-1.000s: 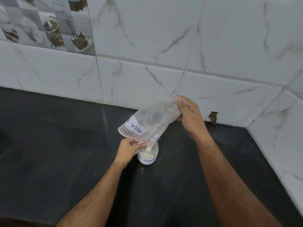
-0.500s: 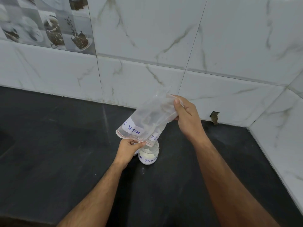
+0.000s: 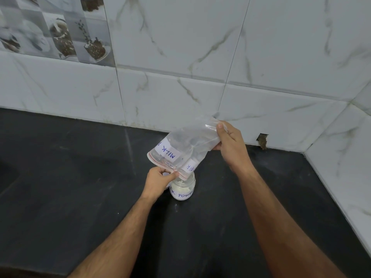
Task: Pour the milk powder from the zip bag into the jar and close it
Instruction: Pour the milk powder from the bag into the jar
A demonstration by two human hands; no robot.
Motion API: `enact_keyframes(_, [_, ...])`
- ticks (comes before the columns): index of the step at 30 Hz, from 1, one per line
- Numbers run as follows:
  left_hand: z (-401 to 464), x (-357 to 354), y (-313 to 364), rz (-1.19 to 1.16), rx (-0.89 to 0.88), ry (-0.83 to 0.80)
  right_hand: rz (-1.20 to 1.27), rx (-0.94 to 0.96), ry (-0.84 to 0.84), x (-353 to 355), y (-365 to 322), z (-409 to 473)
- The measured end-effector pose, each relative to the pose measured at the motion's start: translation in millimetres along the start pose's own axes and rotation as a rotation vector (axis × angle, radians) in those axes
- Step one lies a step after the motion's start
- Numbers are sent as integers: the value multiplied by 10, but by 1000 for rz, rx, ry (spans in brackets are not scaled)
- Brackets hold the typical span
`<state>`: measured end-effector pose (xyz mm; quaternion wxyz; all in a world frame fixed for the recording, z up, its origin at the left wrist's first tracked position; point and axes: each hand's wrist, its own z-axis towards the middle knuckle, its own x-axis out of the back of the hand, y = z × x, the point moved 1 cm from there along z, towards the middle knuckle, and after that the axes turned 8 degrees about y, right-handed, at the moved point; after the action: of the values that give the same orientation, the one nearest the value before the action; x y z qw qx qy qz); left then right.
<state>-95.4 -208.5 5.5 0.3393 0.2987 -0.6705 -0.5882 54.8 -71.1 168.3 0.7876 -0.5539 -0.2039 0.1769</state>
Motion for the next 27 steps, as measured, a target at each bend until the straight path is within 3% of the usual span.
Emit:
enact_keyframes(7, [17, 9, 86, 1, -35, -11, 34, -54, 55, 61, 114, 75])
enact_keyframes(12, [9, -10, 179, -22, -60, -29, 209, -226, 205, 250, 306, 182])
enact_keyframes(15, [6, -40, 227, -1, -72, -29, 267, -318, 186, 328, 461, 238])
enact_keyframes(22, [-18, -99, 351, 58, -81, -37, 263, -625, 218, 350, 917, 183])
enact_keyframes(27, [27, -197, 525, 108, -93, -42, 157, -615, 396, 363, 1015, 118])
